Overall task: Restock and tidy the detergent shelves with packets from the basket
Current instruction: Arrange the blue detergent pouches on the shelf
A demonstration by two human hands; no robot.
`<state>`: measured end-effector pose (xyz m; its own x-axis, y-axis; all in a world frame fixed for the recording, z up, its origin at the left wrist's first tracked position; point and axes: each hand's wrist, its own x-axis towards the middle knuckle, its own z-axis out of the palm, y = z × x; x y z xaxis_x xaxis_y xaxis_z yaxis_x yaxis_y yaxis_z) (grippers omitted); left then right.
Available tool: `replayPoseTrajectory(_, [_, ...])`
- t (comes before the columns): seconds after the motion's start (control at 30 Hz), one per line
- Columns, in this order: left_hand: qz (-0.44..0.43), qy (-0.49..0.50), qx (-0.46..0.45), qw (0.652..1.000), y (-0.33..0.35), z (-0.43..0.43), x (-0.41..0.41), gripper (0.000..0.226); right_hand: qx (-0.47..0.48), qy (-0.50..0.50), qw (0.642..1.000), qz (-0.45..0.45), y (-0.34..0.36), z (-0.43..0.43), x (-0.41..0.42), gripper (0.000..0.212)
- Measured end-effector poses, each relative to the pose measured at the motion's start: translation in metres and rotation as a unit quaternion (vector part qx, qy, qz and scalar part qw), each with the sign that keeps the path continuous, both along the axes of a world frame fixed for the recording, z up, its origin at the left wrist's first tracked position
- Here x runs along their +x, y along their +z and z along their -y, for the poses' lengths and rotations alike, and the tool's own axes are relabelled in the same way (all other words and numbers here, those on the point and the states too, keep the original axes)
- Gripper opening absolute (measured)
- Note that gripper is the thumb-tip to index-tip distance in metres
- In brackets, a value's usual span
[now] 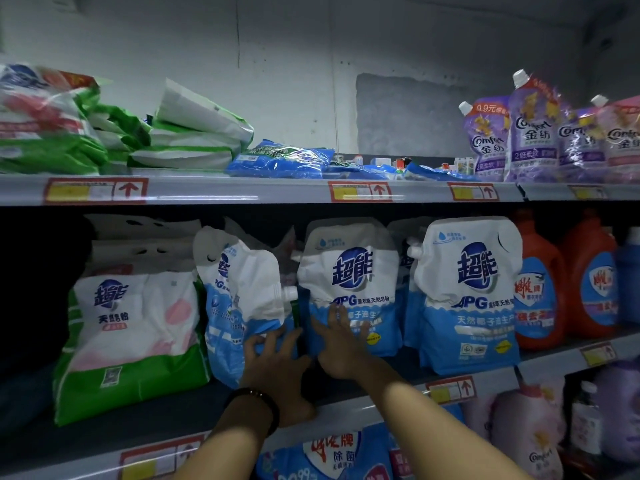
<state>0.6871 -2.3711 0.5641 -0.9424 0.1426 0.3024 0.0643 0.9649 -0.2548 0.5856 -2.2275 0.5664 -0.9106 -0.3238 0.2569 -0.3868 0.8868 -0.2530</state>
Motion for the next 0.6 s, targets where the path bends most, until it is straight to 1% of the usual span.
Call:
replayPoseTrajectory(0.03, [0.007,-0.002,-0.005,1.0,0.002,-0.001,0.003,0.079,-0.06,0.012,0.998,0.004,0.005,0.0,0.008,0.074])
replayPoseTrajectory(0.07, [0.017,-0.003,-0.009,1.0,0.003,-0.001,0.005,0.078,-0.145,0.028,0.989,0.005,0.01,0.002,0.019,0.065])
replayPoseTrajectory(0.1, [0.026,-0.004,-0.013,1.0,0.005,-0.003,0.007,0.076,-0.237,0.057,0.97,0.007,0.016,0.007,0.033,0.056])
replayPoseTrajectory(0.13, [0.033,-0.002,-0.017,0.999,0.005,-0.003,0.008,0.076,-0.308,0.09,0.947,0.009,0.021,0.015,0.047,0.05])
replayPoseTrajectory(0.17, [0.043,0.004,-0.024,0.999,0.004,-0.003,0.008,0.081,-0.345,0.116,0.931,-0.001,0.027,0.023,0.061,0.047])
replayPoseTrajectory(0.23, [0.062,0.016,-0.047,0.997,0.002,-0.001,0.008,0.093,-0.358,0.134,0.924,-0.024,0.04,0.039,0.08,0.046])
replayPoseTrajectory(0.27, [0.067,0.009,-0.057,0.996,0.002,0.002,0.009,0.093,-0.354,0.121,0.927,-0.027,0.048,0.045,0.085,0.046])
replayPoseTrajectory(0.3, [0.067,-0.009,-0.054,0.996,0.002,0.005,0.012,0.086,-0.356,0.097,0.929,-0.025,0.055,0.05,0.087,0.047])
replayPoseTrajectory(0.33, [0.056,-0.035,-0.029,0.997,-0.001,0.008,0.016,0.076,-0.368,0.068,0.927,-0.019,0.061,0.053,0.086,0.046])
replayPoseTrajectory(0.37, [0.026,-0.065,0.014,0.997,-0.005,0.01,0.022,0.064,-0.381,0.045,0.924,-0.011,0.066,0.056,0.084,0.045])
replayPoseTrajectory(0.4, [-0.022,-0.09,0.066,0.994,-0.01,0.012,0.029,0.053,-0.383,0.028,0.923,-0.009,0.07,0.057,0.084,0.045])
replayPoseTrajectory(0.43, [-0.076,-0.097,0.121,0.985,-0.017,0.013,0.037,0.046,-0.38,0.015,0.925,-0.014,0.074,0.059,0.085,0.046])
replayPoseTrajectory(0.47, [-0.125,-0.086,0.173,0.973,-0.023,0.014,0.045,0.044,-0.377,0.005,0.926,-0.02,0.077,0.062,0.087,0.046])
replayPoseTrajectory(0.53, [-0.19,-0.028,0.261,0.946,-0.031,0.012,0.061,0.055,-0.383,-0.011,0.923,-0.036,0.087,0.065,0.092,0.043])
replayPoseTrajectory(0.6, [-0.231,0.019,0.353,0.907,-0.03,0.006,0.069,0.076,-0.374,-0.011,0.925,-0.07,0.101,0.068,0.105,0.036])
